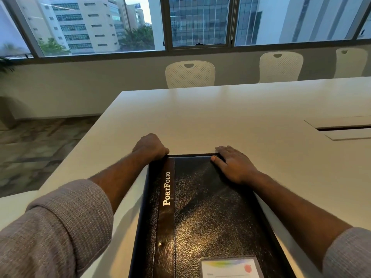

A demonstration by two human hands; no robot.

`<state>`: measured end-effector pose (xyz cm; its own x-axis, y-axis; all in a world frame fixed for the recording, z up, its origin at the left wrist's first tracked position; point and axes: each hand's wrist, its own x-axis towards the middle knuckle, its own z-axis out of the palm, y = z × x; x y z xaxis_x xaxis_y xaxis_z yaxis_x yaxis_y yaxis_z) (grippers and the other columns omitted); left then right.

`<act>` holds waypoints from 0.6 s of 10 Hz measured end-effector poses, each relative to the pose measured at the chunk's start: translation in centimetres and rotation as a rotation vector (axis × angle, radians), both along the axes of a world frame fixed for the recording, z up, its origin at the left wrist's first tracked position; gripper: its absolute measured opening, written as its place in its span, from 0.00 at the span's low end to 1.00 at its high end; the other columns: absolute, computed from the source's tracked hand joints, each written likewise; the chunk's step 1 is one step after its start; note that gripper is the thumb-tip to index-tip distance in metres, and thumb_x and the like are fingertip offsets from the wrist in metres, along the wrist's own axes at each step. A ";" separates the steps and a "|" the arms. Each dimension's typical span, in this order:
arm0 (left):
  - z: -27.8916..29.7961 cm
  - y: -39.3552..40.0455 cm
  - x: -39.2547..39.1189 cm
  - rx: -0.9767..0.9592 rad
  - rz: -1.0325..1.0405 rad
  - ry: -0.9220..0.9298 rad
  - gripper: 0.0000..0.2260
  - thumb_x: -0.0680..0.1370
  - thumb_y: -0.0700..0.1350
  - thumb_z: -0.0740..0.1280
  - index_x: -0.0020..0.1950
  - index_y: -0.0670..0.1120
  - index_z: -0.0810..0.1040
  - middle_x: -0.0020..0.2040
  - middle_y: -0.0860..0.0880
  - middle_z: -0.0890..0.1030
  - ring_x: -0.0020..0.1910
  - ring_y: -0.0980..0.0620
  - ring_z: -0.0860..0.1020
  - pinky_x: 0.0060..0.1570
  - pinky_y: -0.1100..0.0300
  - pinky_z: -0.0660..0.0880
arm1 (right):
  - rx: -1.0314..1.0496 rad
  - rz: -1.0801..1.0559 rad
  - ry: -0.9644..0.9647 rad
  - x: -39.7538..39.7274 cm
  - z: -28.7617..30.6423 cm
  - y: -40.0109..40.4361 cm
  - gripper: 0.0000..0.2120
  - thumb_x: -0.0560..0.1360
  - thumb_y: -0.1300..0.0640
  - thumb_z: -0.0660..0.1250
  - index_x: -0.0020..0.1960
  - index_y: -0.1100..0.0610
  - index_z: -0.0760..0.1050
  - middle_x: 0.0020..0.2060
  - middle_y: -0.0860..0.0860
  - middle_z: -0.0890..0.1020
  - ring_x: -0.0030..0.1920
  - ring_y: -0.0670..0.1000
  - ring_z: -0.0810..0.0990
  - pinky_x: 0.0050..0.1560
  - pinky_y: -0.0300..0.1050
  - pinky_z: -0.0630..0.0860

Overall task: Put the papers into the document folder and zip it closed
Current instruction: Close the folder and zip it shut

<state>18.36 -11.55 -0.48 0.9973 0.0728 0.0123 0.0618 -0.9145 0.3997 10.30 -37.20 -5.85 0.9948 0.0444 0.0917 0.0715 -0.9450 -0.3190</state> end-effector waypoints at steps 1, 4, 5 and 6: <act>0.1 0.6 0.1 0.007 -0.038 0.006 0.16 0.69 0.52 0.75 0.39 0.45 0.71 0.36 0.48 0.74 0.37 0.50 0.76 0.33 0.59 0.71 | 0.007 -0.003 -0.004 0.0 0.0 0.0 0.31 0.78 0.36 0.46 0.76 0.51 0.58 0.75 0.50 0.62 0.76 0.52 0.56 0.73 0.51 0.54; 0.2 0.9 0.1 0.057 -0.064 -0.009 0.17 0.70 0.53 0.75 0.44 0.43 0.73 0.36 0.48 0.74 0.41 0.48 0.78 0.38 0.57 0.74 | 0.011 -0.006 -0.003 0.0 0.0 0.0 0.30 0.78 0.36 0.47 0.75 0.50 0.58 0.75 0.50 0.62 0.76 0.52 0.56 0.73 0.50 0.54; 0.1 1.0 0.0 0.037 -0.059 -0.028 0.17 0.70 0.53 0.76 0.43 0.43 0.73 0.35 0.49 0.74 0.37 0.51 0.75 0.33 0.59 0.70 | 0.008 -0.008 -0.004 0.0 0.0 0.0 0.30 0.78 0.36 0.47 0.75 0.50 0.58 0.75 0.50 0.63 0.76 0.52 0.56 0.73 0.50 0.54; 0.0 1.3 -0.1 -0.003 -0.076 -0.041 0.15 0.70 0.52 0.76 0.41 0.42 0.77 0.37 0.46 0.79 0.37 0.50 0.78 0.33 0.59 0.72 | 0.004 -0.013 0.005 0.0 0.0 0.1 0.30 0.78 0.36 0.47 0.75 0.51 0.58 0.75 0.50 0.62 0.76 0.52 0.56 0.73 0.50 0.54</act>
